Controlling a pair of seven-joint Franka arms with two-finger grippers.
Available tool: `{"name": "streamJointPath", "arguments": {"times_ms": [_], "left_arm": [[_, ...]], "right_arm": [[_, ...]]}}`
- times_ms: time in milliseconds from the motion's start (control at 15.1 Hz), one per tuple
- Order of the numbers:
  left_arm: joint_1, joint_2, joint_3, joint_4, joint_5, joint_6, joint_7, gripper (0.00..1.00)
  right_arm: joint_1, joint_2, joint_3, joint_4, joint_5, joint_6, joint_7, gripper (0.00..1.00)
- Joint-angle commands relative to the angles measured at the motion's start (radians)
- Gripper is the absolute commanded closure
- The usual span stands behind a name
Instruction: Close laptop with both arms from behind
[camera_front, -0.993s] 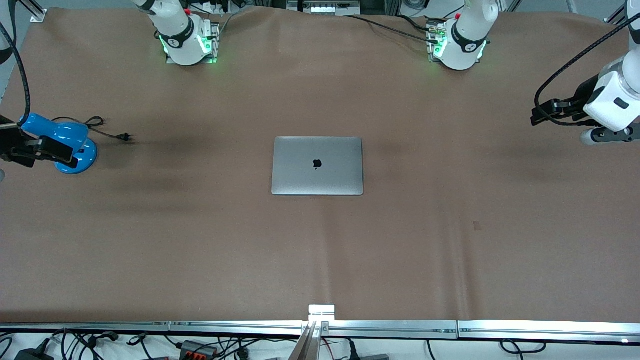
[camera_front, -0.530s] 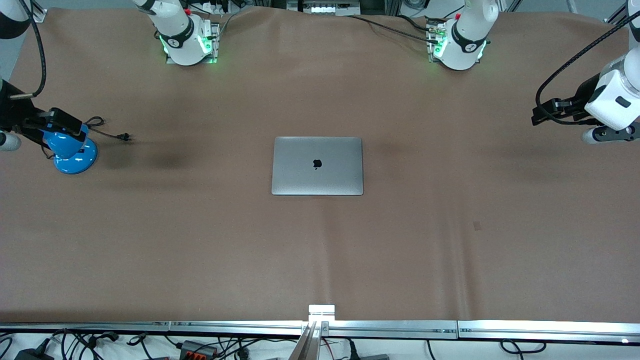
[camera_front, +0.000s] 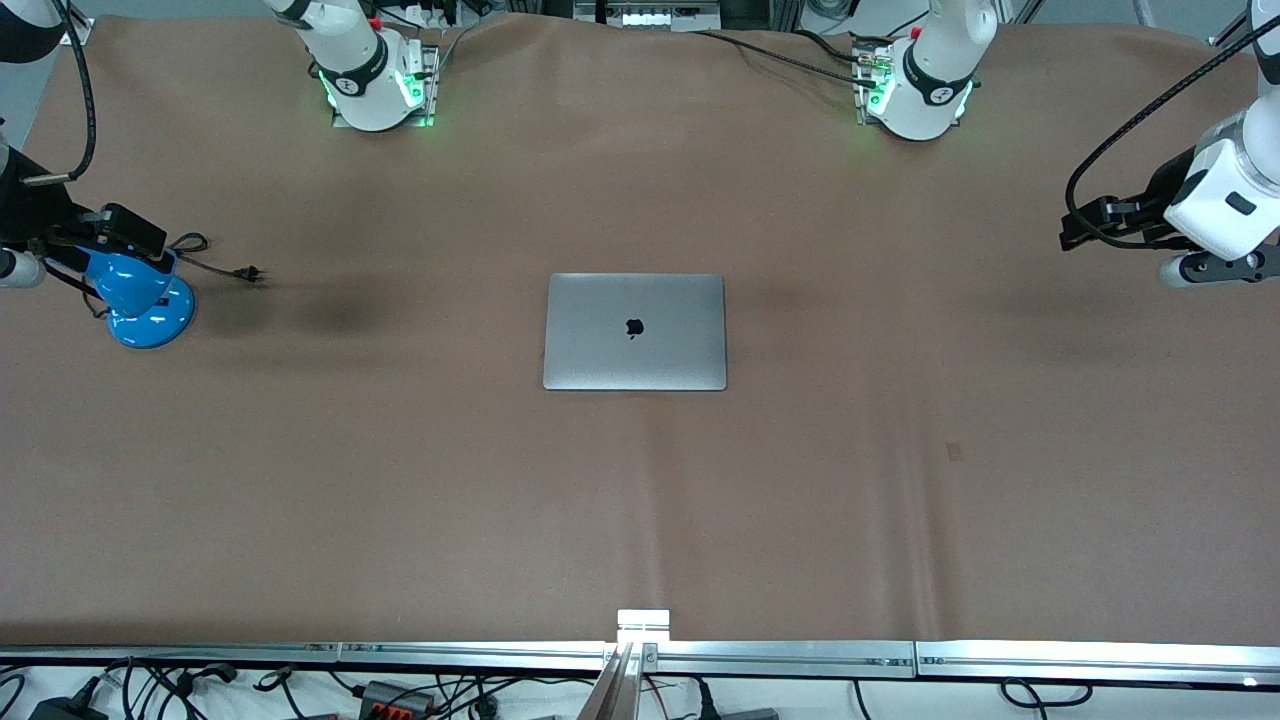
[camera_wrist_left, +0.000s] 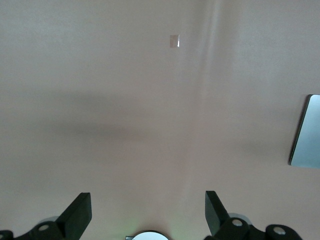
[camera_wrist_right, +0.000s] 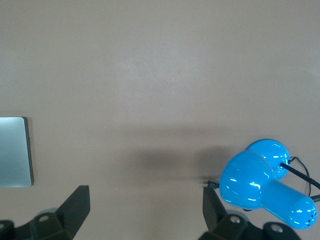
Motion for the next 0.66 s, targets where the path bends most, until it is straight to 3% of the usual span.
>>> {"name": "streamJointPath", "arguments": {"times_ms": [0, 596], "left_arm": [[0.001, -0.007, -0.006, 0.000, 0.010, -0.006, -0.007, 0.00], [0.001, -0.007, -0.005, 0.000, 0.008, -0.006, -0.006, 0.00]], "right_arm": [[-0.016, -0.025, 0.015, -0.023, -0.016, 0.006, -0.023, 0.00], [-0.016, -0.036, 0.013, -0.024, -0.018, -0.001, -0.018, 0.00]]}}
